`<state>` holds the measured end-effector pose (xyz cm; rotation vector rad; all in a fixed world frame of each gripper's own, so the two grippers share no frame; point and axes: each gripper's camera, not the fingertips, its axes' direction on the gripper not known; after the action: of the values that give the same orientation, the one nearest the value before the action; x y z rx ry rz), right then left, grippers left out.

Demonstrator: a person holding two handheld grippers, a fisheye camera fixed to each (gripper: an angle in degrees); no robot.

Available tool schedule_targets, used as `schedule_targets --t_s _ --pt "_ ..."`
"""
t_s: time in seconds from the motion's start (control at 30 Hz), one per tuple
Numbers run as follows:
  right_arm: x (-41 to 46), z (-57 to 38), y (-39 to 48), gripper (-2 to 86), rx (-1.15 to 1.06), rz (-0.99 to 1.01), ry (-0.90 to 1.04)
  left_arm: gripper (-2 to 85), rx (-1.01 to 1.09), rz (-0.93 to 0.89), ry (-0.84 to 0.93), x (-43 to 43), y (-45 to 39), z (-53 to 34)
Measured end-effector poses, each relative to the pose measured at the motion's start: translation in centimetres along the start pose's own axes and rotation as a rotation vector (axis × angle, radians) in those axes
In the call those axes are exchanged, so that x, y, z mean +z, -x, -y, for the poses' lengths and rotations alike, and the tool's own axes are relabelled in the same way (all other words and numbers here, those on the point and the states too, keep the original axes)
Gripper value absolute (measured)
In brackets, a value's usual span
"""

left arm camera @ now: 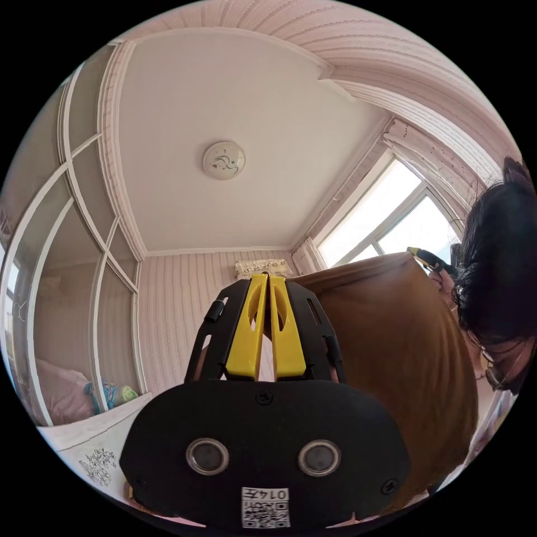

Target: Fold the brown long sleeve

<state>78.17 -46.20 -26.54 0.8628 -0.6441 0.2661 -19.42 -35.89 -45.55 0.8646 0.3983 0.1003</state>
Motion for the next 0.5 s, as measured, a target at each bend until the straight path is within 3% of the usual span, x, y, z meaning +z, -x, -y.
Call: schedule_targets --t_s 0.13,0.3,0.43,0.5 --pt "5.5 -5.0 -2.7 0.5 0.078 -0.046 0.239 -0.7 -0.026 0.023 0.211 5.5 1.3 -4.4" --pt "15.9 -20.4 -10.5 0.5 0.304 -0.131 0.655 -0.7 -0.171 -0.010 0.565 17.0 4.5 -15.9" --pt "20.5 -27.1 -16.6 0.5 0.502 -0.122 0.698 -0.7 -0.220 0.033 0.762 26.2 6.1 -23.9" --pt "22.8 -24.9 -19.7 0.5 0.538 -0.123 0.584 -0.7 -0.246 0.053 0.713 28.6 7.3 -23.1"
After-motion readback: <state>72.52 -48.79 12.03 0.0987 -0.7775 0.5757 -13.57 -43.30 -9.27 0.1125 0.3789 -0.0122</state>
